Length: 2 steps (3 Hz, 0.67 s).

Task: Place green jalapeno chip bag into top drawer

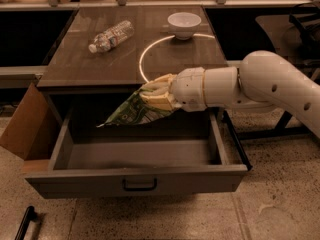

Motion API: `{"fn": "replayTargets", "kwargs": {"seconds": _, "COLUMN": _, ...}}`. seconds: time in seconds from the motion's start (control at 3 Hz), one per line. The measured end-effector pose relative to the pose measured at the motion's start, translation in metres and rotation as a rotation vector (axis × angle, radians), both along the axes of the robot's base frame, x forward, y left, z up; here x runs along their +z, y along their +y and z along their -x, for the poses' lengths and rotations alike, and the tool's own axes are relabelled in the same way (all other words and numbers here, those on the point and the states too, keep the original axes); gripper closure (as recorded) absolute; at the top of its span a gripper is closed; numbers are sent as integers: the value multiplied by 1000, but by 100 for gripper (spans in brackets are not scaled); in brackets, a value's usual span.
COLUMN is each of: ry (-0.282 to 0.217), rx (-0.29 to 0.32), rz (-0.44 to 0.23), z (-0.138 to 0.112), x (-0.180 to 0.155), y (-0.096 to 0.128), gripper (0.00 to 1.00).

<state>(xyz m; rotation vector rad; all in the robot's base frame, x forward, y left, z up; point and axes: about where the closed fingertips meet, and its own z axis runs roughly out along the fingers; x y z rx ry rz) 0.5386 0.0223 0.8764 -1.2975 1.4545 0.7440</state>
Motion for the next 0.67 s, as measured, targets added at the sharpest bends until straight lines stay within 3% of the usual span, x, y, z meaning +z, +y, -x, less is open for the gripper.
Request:
{"fn": "replayTargets", "kwargs": {"seconds": 0.33, "ry": 37, "rx": -77, "rz": 4, "z": -14, "x": -36, "y": -3, "gripper": 61}}
{"fn": "replayTargets", "kwargs": {"seconds": 0.67, "ry": 91, "rx": -143, "rz": -7, "z": -31, "x": -76, "y": -8, "gripper": 30}}
